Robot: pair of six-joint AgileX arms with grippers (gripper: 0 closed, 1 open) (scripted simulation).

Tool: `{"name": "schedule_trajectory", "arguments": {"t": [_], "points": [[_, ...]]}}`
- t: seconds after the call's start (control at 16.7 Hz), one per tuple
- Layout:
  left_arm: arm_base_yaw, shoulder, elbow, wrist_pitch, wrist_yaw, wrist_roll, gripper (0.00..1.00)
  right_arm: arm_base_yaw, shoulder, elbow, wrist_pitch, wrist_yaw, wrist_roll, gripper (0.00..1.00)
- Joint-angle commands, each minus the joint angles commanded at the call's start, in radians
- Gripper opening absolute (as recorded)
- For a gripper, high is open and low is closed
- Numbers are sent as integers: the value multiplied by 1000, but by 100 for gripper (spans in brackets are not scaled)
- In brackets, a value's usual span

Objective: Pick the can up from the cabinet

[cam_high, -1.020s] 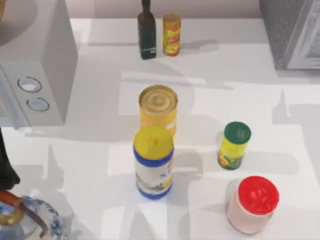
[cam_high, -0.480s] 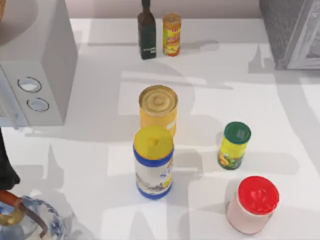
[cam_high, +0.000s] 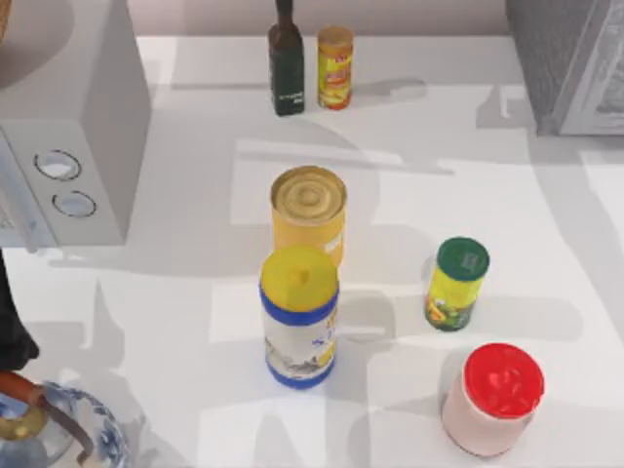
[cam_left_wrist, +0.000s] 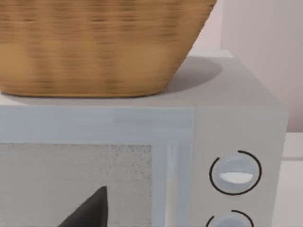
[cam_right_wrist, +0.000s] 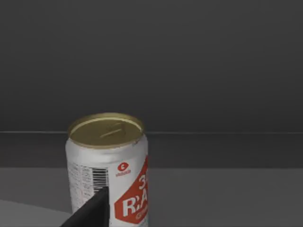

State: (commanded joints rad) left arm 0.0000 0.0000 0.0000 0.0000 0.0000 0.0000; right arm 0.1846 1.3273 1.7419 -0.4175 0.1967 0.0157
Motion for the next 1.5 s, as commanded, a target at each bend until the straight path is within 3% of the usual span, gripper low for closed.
{"name": "schedule_trajectory", "arguments": {"t": [0.18, 0.66, 1.5], "points": [[0, 0, 0, 0, 0, 0, 100, 9, -4, -11, 14, 16, 0, 100], [0, 0, 0, 0, 0, 0, 100, 197, 6, -131, 144, 205, -2, 100], [0, 0, 0, 0, 0, 0, 100, 120, 206, 39, 175, 131, -1, 100]]}}
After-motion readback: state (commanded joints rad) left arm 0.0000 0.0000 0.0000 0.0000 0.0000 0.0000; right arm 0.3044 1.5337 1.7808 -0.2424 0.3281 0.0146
